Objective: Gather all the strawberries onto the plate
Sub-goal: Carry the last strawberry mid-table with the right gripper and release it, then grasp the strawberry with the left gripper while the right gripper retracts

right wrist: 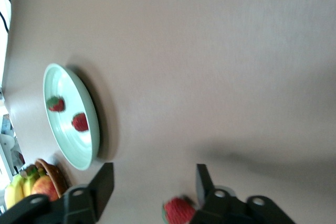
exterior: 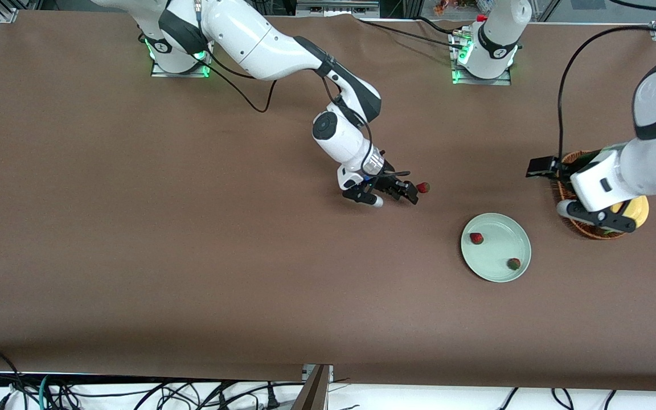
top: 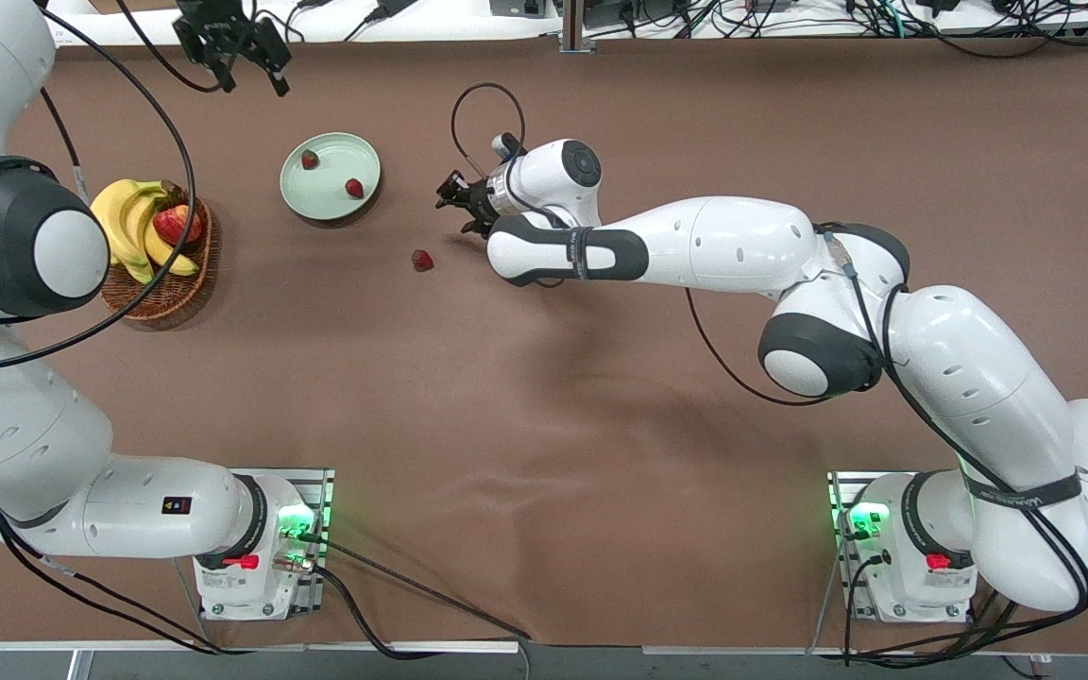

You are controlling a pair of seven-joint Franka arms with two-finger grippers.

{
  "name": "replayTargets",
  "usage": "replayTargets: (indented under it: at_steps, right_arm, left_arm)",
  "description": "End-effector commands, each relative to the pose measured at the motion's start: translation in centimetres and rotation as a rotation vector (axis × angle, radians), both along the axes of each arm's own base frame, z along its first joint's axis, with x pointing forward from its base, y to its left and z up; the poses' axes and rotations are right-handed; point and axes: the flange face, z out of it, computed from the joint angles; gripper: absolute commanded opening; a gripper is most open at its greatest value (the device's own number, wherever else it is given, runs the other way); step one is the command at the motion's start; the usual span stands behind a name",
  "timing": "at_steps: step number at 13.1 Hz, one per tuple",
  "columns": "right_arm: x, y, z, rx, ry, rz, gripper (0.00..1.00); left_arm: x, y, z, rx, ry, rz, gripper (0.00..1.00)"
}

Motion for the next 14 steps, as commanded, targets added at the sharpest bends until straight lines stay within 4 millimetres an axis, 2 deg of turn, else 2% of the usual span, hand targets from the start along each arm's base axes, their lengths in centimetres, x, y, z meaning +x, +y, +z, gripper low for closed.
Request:
replayTargets:
  at_steps: [1, 2, 3, 5, 7, 8, 10, 11, 12, 14]
  right_arm:
    - [4.0, -3.0, 1.2, -0.091, 0.035, 0.027, 0.90]
    - [4.9, -4.1, 1.9, -0.173, 0.044, 0.075, 0.91]
    - [6.1, -5.5, 2.9, -0.231, 0.069, 0.098, 0.91]
    - [9.2, -9.1, 7.1, -0.288, 0.085, 0.143, 0.92]
    - [10.9, -12.7, 9.9, -0.366, 0.097, 0.259, 0.93]
    - [11.5, -14.4, 12.1, -0.397, 0.102, 0.311, 0.93]
    - [12.8, -18.7, 15.8, -0.483, 0.125, 0.367, 0.93]
    - [12.9, -20.6, 17.4, -0.520, 0.143, 0.406, 0.93]
    - [12.9, -22.9, 18.9, -0.556, 0.160, 0.447, 0.93]
    - [12.7, -27.0, 22.2, -0.585, 0.157, 0.496, 0.96]
  left_arm:
    - [-1.7, -0.9, -7.7, -0.050, -0.012, 0.067, 1.00]
    - [-2.4, -1.1, -9.8, -0.044, -0.021, 0.076, 1.00]
    - [-3.2, -2.2, -11.6, -0.042, -0.021, 0.077, 1.00]
    - [-4.9, -6.1, -14.1, -0.011, 0.014, 0.141, 1.00]
    - [-7.5, -10.3, -17.8, 0.044, 0.010, 0.236, 1.00]
    - [-8.7, -11.5, -19.7, 0.062, 0.000, 0.276, 1.00]
    - [-12.7, -16.5, -22.9, 0.100, -0.025, 0.301, 1.00]
    - [-14.4, -18.3, -24.6, 0.141, -0.030, 0.280, 1.00]
    - [-15.4, -19.5, -25.9, 0.184, -0.050, 0.244, 1.00]
    - [-15.7, -20.3, -27.8, 0.208, -0.070, 0.296, 1.00]
